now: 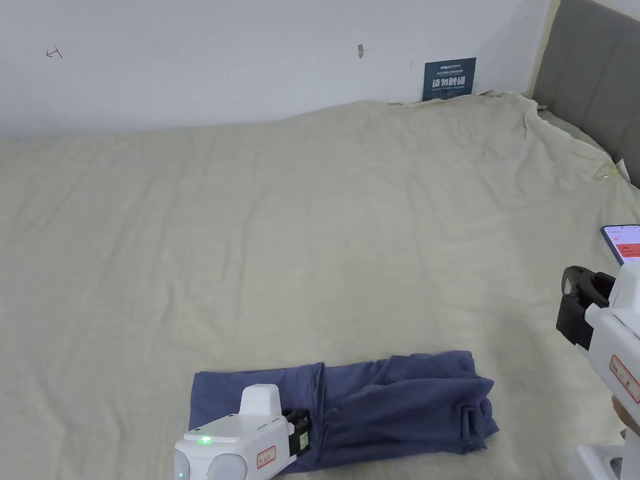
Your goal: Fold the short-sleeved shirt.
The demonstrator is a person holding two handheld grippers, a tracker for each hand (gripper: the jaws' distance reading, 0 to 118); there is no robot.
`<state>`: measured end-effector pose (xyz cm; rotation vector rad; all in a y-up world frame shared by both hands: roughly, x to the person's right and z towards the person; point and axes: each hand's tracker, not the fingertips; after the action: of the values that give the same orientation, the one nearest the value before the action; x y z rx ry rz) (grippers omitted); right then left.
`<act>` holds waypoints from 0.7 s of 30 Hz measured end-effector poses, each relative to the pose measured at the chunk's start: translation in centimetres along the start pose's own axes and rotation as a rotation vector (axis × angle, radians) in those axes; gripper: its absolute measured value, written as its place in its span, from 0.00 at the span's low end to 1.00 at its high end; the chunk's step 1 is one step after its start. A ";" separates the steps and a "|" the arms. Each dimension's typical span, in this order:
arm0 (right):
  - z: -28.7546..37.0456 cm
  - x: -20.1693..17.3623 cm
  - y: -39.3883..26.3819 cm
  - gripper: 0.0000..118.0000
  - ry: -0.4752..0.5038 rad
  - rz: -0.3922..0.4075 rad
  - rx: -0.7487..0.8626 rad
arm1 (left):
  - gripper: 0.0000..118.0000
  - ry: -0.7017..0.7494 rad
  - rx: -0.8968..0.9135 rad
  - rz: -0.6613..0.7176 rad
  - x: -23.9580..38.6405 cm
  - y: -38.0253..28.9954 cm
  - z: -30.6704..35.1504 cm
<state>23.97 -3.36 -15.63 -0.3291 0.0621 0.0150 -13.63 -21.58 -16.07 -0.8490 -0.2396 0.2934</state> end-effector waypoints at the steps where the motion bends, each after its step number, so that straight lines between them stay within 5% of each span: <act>1: 0.0 0.0 0.0 0.00 0.000 0.001 0.000 | 0.00 -0.007 0.004 0.031 -0.1 0.0 0.1; 16: 0.1 0.0 0.5 0.00 0.004 0.001 0.010 | 0.00 -0.062 0.041 0.110 -3.3 6.5 7.2; 19: 0.0 -0.1 0.6 0.00 0.006 0.003 0.010 | 0.17 -0.024 0.019 0.092 -5.1 7.6 8.8; 20: 0.0 -0.2 0.5 0.00 0.007 0.003 0.010 | 0.29 -0.014 0.017 0.099 -5.9 7.8 9.2; 21: -0.1 -0.3 0.5 0.00 0.008 0.003 0.009 | 0.53 0.010 0.006 0.106 -6.8 7.9 9.4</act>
<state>23.66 -2.88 -15.86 -0.3200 0.0703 0.0163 -24.22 -12.42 -16.75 -0.8582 -0.1844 0.3886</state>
